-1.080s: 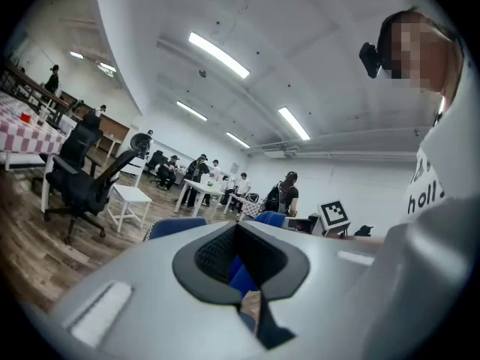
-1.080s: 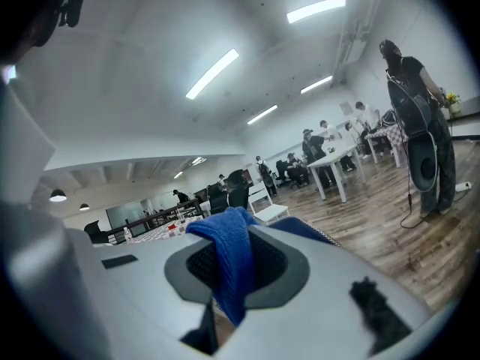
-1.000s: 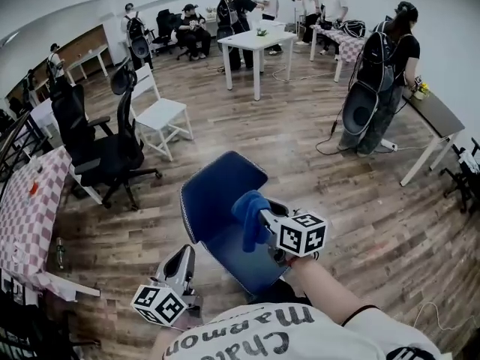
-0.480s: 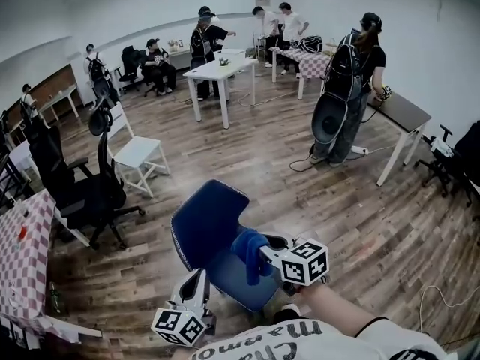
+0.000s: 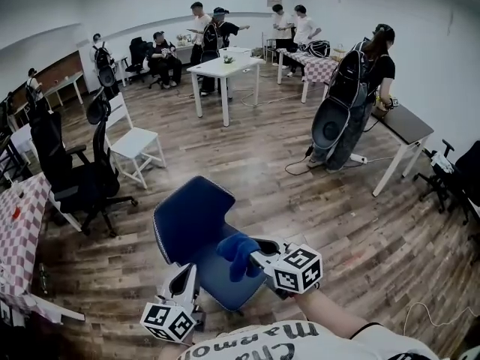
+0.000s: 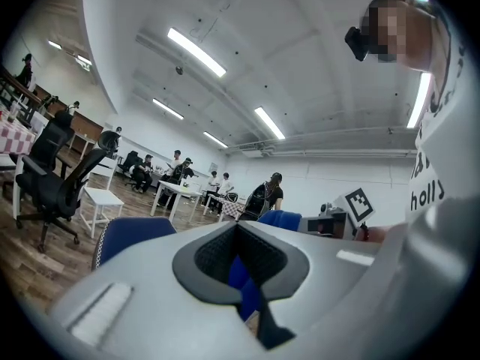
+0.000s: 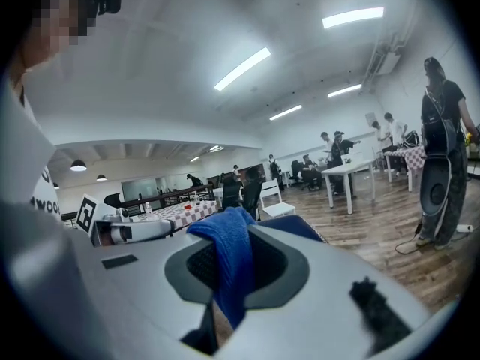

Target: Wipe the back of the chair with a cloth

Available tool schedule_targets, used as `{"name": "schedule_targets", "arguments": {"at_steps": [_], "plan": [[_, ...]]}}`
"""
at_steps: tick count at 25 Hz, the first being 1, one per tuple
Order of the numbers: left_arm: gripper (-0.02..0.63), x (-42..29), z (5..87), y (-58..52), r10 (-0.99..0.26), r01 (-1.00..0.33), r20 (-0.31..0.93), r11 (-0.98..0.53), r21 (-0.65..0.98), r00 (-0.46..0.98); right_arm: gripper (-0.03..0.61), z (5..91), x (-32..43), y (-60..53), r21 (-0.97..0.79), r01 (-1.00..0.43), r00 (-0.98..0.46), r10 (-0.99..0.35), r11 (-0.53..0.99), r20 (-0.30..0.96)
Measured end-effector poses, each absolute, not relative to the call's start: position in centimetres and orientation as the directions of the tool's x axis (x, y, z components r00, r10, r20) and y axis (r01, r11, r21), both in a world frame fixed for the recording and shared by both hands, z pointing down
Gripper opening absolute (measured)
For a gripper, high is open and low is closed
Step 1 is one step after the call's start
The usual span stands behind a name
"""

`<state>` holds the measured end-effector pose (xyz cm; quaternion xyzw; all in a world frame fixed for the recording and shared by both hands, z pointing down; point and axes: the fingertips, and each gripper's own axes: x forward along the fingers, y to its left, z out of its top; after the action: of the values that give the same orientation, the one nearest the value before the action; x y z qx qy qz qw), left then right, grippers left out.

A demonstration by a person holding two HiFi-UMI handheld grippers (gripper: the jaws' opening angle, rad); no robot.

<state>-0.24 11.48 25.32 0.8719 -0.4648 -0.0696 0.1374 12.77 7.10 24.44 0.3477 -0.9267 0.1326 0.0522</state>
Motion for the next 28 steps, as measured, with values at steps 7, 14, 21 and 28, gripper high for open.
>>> {"name": "schedule_targets", "arguments": {"at_steps": [7,14,21,28], "plan": [[0.003,4.4,26.1,14.3,-0.877,-0.817,-0.001,-0.449,0.362,0.481,0.049,26.2,17.1,10.0,-0.269,-0.595,-0.804,-0.564,0.757,0.191],[0.003,7.6,27.1,17.5,-0.889,-0.837,0.015,-0.425,0.345,0.458,0.046,27.7,20.8,12.1,-0.284,-0.578,-0.816,-0.543,0.766,0.198],[0.003,8.3,27.8,19.6,-0.900,-0.849,0.028,-0.399,0.347,0.434,0.046,28.7,21.1,13.9,-0.258,-0.552,-0.833,-0.508,0.793,0.220],[0.003,8.2,27.6,20.5,-0.915,-0.864,0.022,-0.373,0.338,0.404,0.046,28.6,21.1,14.2,-0.252,-0.538,-0.841,-0.495,0.804,0.217]]}}
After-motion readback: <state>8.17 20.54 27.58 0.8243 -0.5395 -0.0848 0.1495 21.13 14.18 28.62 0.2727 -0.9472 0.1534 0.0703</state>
